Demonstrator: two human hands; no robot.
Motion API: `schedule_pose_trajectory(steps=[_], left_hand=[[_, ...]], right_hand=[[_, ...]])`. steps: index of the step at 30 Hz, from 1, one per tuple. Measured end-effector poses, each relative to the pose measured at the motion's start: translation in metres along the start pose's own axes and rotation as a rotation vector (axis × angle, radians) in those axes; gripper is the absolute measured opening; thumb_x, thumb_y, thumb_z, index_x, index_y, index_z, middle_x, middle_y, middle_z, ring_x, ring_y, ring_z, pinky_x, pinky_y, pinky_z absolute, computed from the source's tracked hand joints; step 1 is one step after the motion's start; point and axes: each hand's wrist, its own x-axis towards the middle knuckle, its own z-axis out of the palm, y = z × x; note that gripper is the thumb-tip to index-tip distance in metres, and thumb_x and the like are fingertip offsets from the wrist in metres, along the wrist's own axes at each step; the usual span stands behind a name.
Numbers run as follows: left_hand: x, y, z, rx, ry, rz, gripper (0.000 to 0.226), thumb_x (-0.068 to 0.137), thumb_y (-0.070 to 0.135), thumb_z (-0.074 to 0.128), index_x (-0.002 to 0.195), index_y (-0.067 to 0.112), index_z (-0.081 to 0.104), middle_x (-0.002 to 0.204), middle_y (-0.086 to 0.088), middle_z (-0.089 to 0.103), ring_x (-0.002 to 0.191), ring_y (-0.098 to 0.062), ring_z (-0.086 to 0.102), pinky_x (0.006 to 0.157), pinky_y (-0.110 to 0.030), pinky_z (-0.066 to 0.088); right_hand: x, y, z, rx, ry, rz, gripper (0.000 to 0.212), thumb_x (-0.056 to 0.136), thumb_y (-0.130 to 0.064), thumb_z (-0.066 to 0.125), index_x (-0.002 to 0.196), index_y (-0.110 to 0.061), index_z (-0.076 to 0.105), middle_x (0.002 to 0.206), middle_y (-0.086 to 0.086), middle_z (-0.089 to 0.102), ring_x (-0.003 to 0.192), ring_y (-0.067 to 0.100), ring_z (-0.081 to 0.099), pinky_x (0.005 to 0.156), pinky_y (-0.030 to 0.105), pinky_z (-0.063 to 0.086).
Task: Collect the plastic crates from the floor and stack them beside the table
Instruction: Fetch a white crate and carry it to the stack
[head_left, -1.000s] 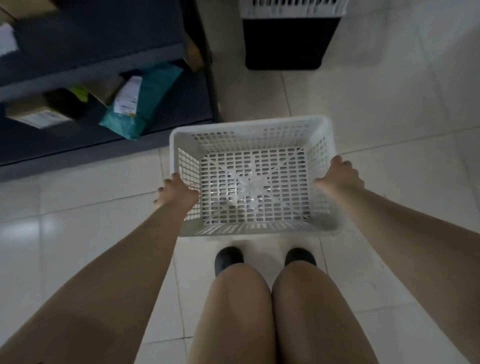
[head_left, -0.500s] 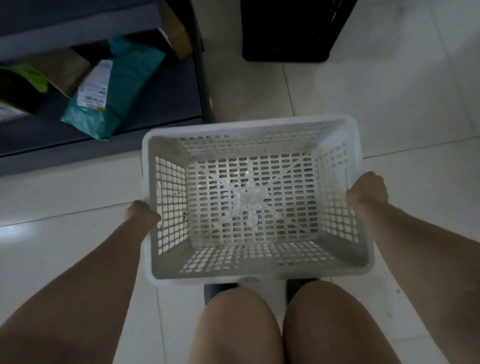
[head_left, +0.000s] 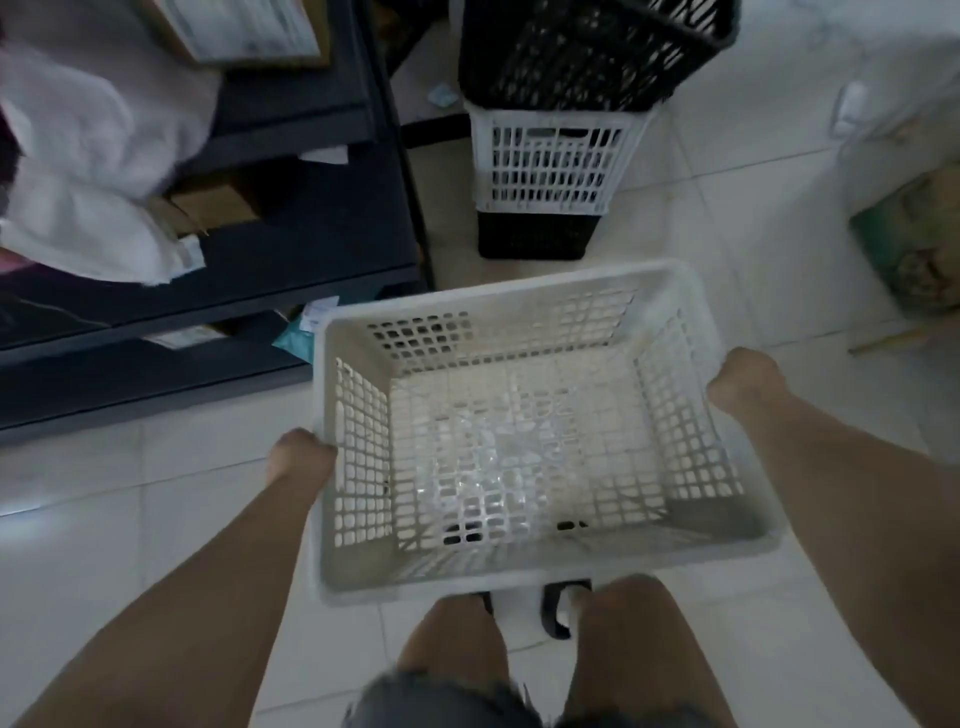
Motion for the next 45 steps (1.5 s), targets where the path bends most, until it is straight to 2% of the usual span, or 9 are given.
schedule_pose_trajectory(steps=[8, 12, 14, 19, 25, 30, 36, 42, 45], left_hand=[[-0.080, 0.041, -0.063, -0.078, 0.161, 0.141, 0.036, 0.089, 0.028, 0.056, 0.102, -0.003, 0.068, 0.092, -0.020, 0.067, 0.082, -0.033, 0.063, 0.067, -0.032, 0.045], [-0.105, 0.087, -0.066, -0.133, 0.239, 0.164, 0.033, 0.088, 0.026, 0.056, 0.066, 0.002, 0.058, 0.062, -0.014, 0.055, 0.061, -0.030, 0.055, 0.059, -0.030, 0.041], [-0.114, 0.113, -0.063, -0.168, 0.253, 0.162, 0.040, 0.089, 0.023, 0.055, 0.054, 0.007, 0.043, 0.053, -0.010, 0.042, 0.051, -0.026, 0.044, 0.054, -0.028, 0.034], [-0.145, 0.174, -0.050, -0.220, 0.268, 0.135, 0.045, 0.087, 0.023, 0.058, 0.053, 0.011, 0.032, 0.051, -0.007, 0.031, 0.047, -0.022, 0.034, 0.051, -0.027, 0.025], [-0.167, 0.233, -0.028, -0.317, 0.291, 0.143, 0.037, 0.081, 0.025, 0.065, 0.056, 0.006, 0.045, 0.056, -0.013, 0.042, 0.051, -0.023, 0.041, 0.051, -0.027, 0.029], [-0.167, 0.278, -0.012, -0.339, 0.244, 0.132, 0.046, 0.087, 0.026, 0.061, 0.050, 0.007, 0.041, 0.054, -0.013, 0.043, 0.054, -0.027, 0.046, 0.055, -0.030, 0.035], [-0.145, 0.337, -0.009, -0.366, 0.221, 0.186, 0.044, 0.085, 0.025, 0.062, 0.054, 0.009, 0.036, 0.055, -0.012, 0.037, 0.050, -0.021, 0.038, 0.051, -0.028, 0.026], [-0.133, 0.397, -0.011, -0.390, 0.183, 0.217, 0.046, 0.084, 0.023, 0.063, 0.051, 0.010, 0.033, 0.051, -0.008, 0.036, 0.048, -0.020, 0.036, 0.050, -0.027, 0.024], [-0.137, 0.422, -0.009, -0.390, 0.195, 0.223, 0.053, 0.084, 0.021, 0.063, 0.048, 0.014, 0.025, 0.047, -0.004, 0.026, 0.045, -0.019, 0.028, 0.051, -0.027, 0.018]], right_hand=[[-0.051, 0.058, -0.071, 0.197, 0.033, 0.001, 0.018, 0.090, 0.005, 0.048, 0.072, 0.005, 0.050, 0.083, 0.021, 0.050, 0.107, 0.035, 0.055, 0.095, 0.036, 0.042], [-0.033, 0.088, -0.090, 0.257, 0.017, 0.008, 0.025, 0.090, 0.000, 0.049, 0.065, 0.000, 0.045, 0.062, 0.003, 0.030, 0.114, 0.038, 0.056, 0.085, 0.035, 0.044], [-0.017, 0.105, -0.102, 0.255, -0.022, -0.034, 0.034, 0.091, 0.003, 0.048, 0.059, -0.006, 0.039, 0.065, 0.005, 0.036, 0.117, 0.038, 0.055, 0.091, 0.034, 0.044], [0.036, 0.144, -0.143, 0.233, -0.018, -0.086, 0.028, 0.091, 0.001, 0.049, 0.115, 0.013, 0.054, 0.126, 0.027, 0.055, 0.120, 0.036, 0.052, 0.096, 0.032, 0.043], [0.099, 0.177, -0.200, 0.203, 0.017, -0.150, 0.033, 0.089, -0.002, 0.049, 0.060, -0.011, 0.035, 0.107, 0.021, 0.060, 0.080, 0.026, 0.052, 0.068, 0.024, 0.040], [0.151, 0.185, -0.233, 0.191, 0.083, -0.168, 0.010, 0.091, -0.004, 0.046, 0.081, -0.003, 0.047, 0.091, 0.013, 0.050, 0.078, 0.023, 0.047, 0.069, 0.025, 0.040], [0.208, 0.178, -0.265, 0.179, 0.133, -0.108, 0.033, 0.091, -0.003, 0.048, 0.061, -0.010, 0.034, 0.091, 0.016, 0.051, 0.076, 0.023, 0.046, 0.064, 0.025, 0.037], [0.258, 0.181, -0.291, 0.202, 0.113, -0.064, 0.020, 0.091, -0.008, 0.050, 0.100, 0.007, 0.060, 0.103, 0.023, 0.061, 0.086, 0.030, 0.057, 0.068, 0.027, 0.042], [0.281, 0.181, -0.304, 0.177, 0.106, -0.081, 0.014, 0.089, -0.005, 0.050, 0.077, 0.001, 0.055, 0.099, 0.023, 0.062, 0.080, 0.027, 0.053, 0.067, 0.027, 0.042]])
